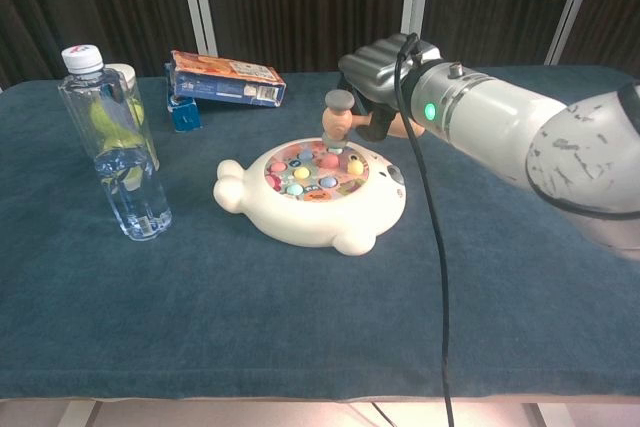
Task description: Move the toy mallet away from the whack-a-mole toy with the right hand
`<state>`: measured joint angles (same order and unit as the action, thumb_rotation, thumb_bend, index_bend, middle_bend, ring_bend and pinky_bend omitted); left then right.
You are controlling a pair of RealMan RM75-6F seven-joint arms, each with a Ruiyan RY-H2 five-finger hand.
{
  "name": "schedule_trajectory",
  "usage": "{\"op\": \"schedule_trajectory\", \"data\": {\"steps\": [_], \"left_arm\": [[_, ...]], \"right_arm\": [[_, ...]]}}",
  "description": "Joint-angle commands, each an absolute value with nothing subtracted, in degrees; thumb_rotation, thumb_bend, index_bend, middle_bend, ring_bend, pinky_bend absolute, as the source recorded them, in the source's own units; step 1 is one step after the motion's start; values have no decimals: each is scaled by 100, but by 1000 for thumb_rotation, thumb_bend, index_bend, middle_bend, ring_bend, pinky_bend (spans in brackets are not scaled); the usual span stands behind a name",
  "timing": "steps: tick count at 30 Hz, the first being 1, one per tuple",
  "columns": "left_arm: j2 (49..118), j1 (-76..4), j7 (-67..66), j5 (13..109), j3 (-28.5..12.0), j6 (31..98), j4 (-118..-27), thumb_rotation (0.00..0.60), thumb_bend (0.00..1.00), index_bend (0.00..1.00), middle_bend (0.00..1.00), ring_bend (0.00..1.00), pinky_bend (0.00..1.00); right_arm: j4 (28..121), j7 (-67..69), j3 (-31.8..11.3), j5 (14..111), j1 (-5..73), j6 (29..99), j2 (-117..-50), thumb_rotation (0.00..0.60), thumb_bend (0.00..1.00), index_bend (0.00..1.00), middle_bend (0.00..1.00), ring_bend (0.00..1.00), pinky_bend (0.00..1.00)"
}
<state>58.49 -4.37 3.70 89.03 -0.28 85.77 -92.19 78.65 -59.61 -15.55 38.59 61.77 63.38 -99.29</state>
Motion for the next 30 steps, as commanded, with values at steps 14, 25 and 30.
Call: {"op": "schedule_trajectory", "data": {"steps": [14,25,30], "left_arm": [[5862,-428,331,8884,-37,8582,-9219,600,65,0,0,1,99],[5833,-425,404,8894,-44,8600,-9205,600,65,0,0,1,99],[5854,-424,402,8899,-63,8631,-9180,600,65,0,0,1,92]], "right_arm": [[7707,-5896,-1504,3785,6224,6260,-10003,600,520,1000,793,686,640],[7425,-5886,-1515,3688,6304,6160,-10187,600,520,1000,793,686,640],[7321,-5925,-1475,3653,6323,6107,-10245,600,520,1000,793,686,640]]}}
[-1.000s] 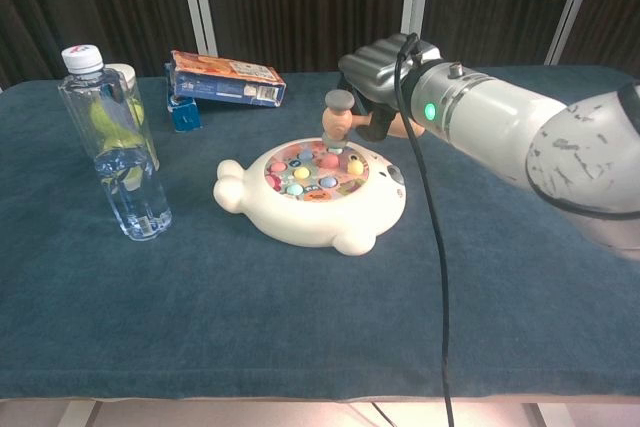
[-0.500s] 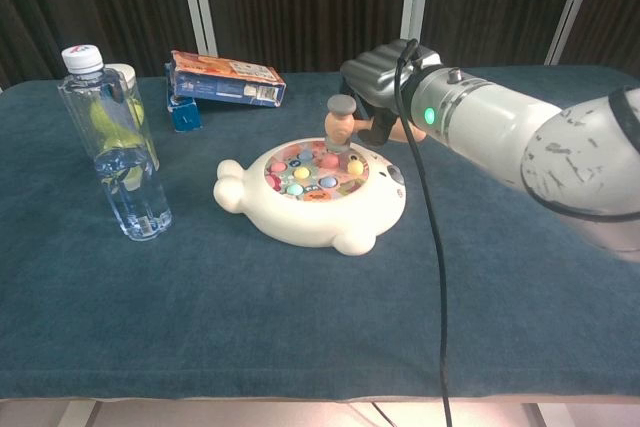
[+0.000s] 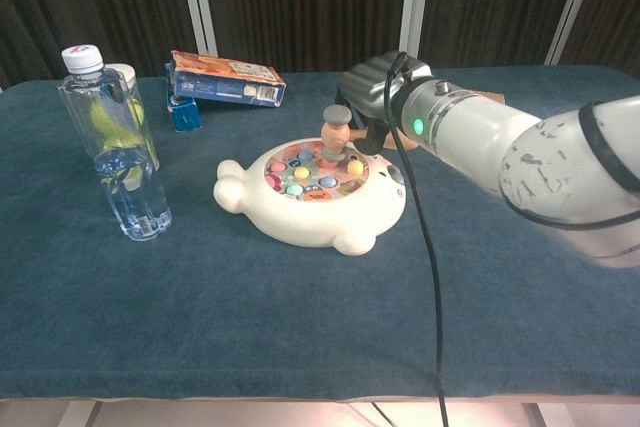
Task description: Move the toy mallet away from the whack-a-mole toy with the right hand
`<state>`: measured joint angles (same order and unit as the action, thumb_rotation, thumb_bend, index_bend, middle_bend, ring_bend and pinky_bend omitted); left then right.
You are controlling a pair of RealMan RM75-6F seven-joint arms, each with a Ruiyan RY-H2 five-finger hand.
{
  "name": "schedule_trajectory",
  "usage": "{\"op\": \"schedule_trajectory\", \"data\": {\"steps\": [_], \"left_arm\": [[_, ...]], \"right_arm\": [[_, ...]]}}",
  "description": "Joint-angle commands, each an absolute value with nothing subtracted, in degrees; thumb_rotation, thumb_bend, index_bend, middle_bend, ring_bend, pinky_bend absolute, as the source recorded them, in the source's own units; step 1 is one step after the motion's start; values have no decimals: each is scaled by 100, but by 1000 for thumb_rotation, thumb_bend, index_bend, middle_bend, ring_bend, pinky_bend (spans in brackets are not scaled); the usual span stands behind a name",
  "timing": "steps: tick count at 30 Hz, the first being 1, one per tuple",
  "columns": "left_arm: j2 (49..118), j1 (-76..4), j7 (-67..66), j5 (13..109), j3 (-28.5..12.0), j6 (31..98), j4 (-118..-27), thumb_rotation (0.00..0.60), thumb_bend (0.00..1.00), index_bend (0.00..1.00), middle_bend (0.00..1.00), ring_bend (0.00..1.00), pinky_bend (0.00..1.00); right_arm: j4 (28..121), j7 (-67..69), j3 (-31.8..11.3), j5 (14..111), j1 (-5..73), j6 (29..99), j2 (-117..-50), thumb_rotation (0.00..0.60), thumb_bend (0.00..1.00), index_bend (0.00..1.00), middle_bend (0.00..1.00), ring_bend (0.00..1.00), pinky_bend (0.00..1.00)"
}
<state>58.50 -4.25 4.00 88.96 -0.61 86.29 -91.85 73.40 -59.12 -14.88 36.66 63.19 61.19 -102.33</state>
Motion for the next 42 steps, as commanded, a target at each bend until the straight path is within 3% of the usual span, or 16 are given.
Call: {"op": "schedule_trajectory", "data": {"steps": [1,16,23,32,42], "left_arm": [[5854,-425,404,8899,-63,8631,-9176,600,65,0,0,1,91],[5860,-427,398,8909,-64,8631,-9168,600,64,0,0,1,90],[5859,-432,403,8905,-72,8629,-9168,600,65,0,0,1,90],[5912,-472,238,8950,-47,8565,-9214,600,65,0,0,1,90],[5905,-477,268,8952,-51,8572,-9211,600,65,0,0,1,90]], "right_arm": [[7315,-5932,-1473,3647,6324,6105,-10246,600,520,1000,793,686,640],[7375,-5871,-1480,3662,6269,6140,-10144,600,520,1000,793,686,640],[7896,-5611,-1566,3831,6110,6305,-9763,600,520,1000,793,686,640],[8716,-5722,-1307,3820,5920,6339,-9186,600,520,1000,793,685,640],[8575,-5762,-1193,3650,5939,6303,-9230,600,520,1000,793,686,640]]}}
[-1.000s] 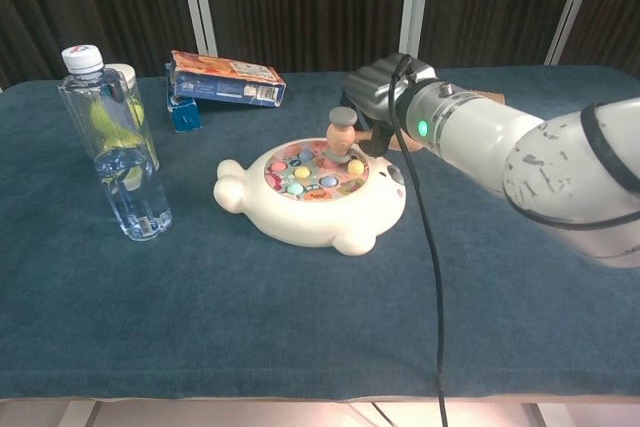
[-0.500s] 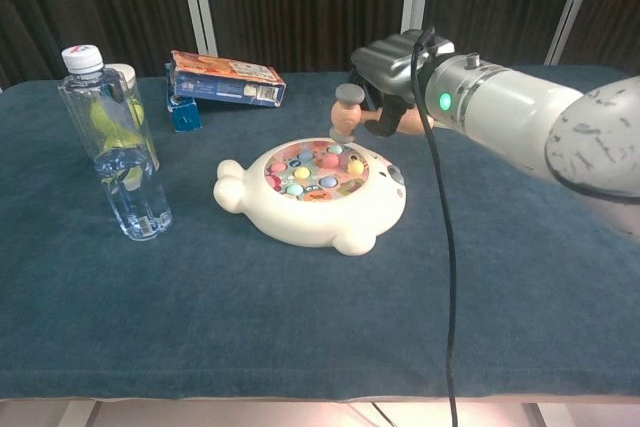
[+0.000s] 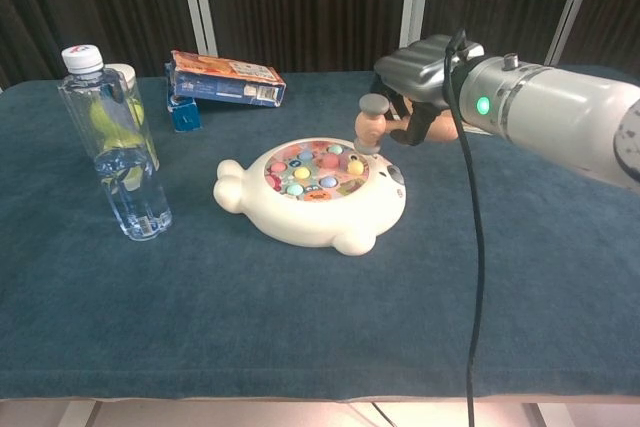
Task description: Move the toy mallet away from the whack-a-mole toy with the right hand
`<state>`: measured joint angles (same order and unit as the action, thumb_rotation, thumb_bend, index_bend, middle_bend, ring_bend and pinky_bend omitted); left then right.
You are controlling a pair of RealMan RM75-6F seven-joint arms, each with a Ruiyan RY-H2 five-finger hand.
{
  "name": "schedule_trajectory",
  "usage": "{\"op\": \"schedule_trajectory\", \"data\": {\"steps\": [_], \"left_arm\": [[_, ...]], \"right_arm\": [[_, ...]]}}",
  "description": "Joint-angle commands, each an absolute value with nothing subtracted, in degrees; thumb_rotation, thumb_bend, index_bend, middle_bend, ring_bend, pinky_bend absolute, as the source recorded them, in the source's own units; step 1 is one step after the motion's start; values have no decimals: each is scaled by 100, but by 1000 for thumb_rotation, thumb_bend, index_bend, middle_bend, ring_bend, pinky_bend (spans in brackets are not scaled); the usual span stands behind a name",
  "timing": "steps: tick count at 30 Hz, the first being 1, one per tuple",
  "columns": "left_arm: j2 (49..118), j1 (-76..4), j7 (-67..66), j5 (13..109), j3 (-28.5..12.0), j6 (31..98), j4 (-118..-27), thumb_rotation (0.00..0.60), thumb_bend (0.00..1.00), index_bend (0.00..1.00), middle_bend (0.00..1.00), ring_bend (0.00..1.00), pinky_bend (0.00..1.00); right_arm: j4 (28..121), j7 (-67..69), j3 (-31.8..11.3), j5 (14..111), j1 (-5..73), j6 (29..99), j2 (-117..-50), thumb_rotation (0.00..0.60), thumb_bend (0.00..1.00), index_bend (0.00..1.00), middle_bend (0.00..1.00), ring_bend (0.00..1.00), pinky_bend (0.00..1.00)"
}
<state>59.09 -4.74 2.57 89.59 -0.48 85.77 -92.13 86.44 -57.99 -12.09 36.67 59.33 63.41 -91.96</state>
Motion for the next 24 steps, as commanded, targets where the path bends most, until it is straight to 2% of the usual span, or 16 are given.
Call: {"op": "schedule_trajectory", "data": {"steps": [1,24], "left_arm": [[5902,-478,276,8948,-52,8571,-9210,600,65,0,0,1,90],[5876,-486,338,8933,-54,8559,-9200,600,65,0,0,1,90]], "right_arm": [[8538,-5746,-1185,3650,5943,6283,-9248,600,520,1000,793,686,640],[7886,-5619,-1126,3572,6061,6006,-9642,600,520,1000,793,686,640]]}}
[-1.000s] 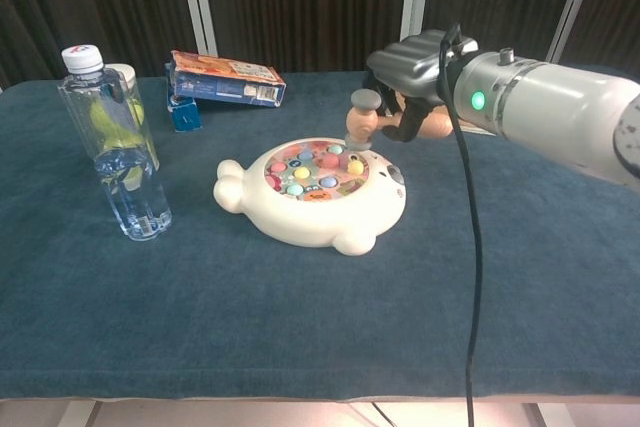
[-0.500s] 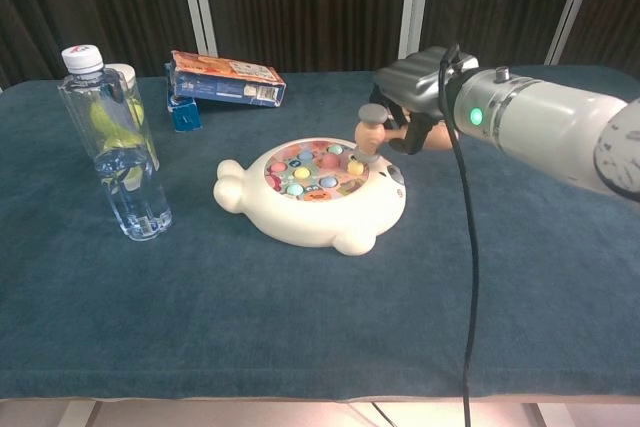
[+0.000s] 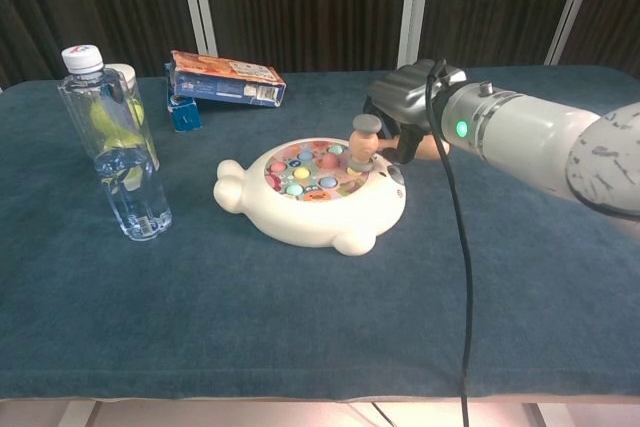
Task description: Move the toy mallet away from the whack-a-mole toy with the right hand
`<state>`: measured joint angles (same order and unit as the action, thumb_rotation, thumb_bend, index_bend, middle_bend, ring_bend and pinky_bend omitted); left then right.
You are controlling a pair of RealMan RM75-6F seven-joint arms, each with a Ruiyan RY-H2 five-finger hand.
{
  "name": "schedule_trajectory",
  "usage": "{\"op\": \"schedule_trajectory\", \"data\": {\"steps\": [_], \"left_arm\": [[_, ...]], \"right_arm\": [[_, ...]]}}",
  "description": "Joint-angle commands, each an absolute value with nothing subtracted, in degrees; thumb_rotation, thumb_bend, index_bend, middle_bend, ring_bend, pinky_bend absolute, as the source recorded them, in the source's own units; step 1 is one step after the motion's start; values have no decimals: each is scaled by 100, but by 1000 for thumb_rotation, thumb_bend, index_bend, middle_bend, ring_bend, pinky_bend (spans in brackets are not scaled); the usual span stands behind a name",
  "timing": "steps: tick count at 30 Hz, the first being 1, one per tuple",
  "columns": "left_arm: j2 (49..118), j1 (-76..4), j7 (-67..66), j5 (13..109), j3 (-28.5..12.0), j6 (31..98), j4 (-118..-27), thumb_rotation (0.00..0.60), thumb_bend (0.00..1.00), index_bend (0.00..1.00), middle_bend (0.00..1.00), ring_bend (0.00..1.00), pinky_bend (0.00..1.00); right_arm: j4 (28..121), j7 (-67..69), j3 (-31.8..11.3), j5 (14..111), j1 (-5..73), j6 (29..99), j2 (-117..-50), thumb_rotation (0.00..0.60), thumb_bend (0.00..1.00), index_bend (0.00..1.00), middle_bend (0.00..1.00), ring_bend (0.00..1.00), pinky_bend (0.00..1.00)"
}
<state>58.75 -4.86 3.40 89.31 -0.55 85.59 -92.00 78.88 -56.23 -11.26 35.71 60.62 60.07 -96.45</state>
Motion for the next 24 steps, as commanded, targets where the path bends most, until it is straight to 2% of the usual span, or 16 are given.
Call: {"op": "schedule_trajectory", "data": {"steps": [1,8,12,18,24], "left_arm": [[5877,-486,336,8934,-53,8561,-9202,600,65,0,0,1,90],[5875,-485,337,8935,-55,8570,-9197,600,64,0,0,1,90],[5872,-472,345,8965,-42,8597,-9199,600,65,0,0,1,90],[5874,-456,336,9007,-26,8636,-9209,600,64,0,0,1,90],[5882,-432,323,9031,-24,8693,-9229,600,65,0,0,1,90]], "right_arm": [[7887,-5611,-1126,3580,6059,6007,-9637,600,520,1000,793,686,640],[8185,-5319,-1197,3826,5936,6143,-9379,600,519,1000,793,686,640],[8617,-4943,-1150,4120,5652,6321,-8959,600,520,1000,793,686,640],[9042,-3886,-647,5055,4883,6530,-8276,600,519,1000,793,686,641],[8391,-2420,-190,5938,4145,6498,-8011,600,519,1000,793,685,641]]}}
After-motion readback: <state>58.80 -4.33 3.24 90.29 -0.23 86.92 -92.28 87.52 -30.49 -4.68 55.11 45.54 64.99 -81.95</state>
